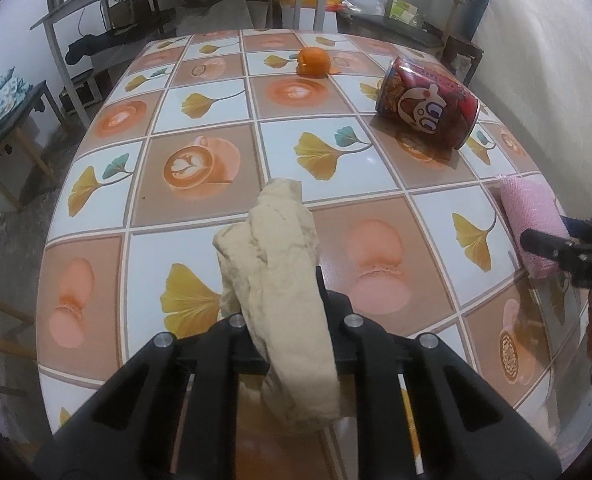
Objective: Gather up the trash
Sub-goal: 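Grasp the pink mesh pad with the right tool while the left tool holds the cloth, then lift the pink pad with the right tool while the left tool holds the cloth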
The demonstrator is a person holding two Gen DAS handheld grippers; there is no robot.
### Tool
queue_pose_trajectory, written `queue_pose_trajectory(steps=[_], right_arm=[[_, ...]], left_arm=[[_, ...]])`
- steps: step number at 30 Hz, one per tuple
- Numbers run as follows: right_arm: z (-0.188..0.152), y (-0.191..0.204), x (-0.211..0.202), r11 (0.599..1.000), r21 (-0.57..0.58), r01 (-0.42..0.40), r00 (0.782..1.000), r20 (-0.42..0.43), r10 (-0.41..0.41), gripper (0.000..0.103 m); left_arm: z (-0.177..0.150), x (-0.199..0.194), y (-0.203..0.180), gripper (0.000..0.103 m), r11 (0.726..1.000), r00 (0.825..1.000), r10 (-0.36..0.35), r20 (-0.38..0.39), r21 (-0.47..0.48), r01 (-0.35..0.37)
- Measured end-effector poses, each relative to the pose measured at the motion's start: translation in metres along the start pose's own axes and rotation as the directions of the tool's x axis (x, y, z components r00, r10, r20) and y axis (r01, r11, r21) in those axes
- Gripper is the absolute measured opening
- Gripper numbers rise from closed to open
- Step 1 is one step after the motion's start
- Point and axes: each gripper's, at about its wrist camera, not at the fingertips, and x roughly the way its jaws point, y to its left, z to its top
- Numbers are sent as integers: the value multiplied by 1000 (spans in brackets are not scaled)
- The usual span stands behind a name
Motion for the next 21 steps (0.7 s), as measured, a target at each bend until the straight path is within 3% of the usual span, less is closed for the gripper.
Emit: queue_pose_trajectory(steps=[7,21], right_arm=[[-1,3,0,998,-42,44,999,8,-44,86],[-1,1,-11,1000,-26,7,1000,18,-7,81]], left_arm=[[1,0,4,11,999,1000,-17,-1,-39,16],[3,-7,0,11,998,999,-38,13,-47,38]])
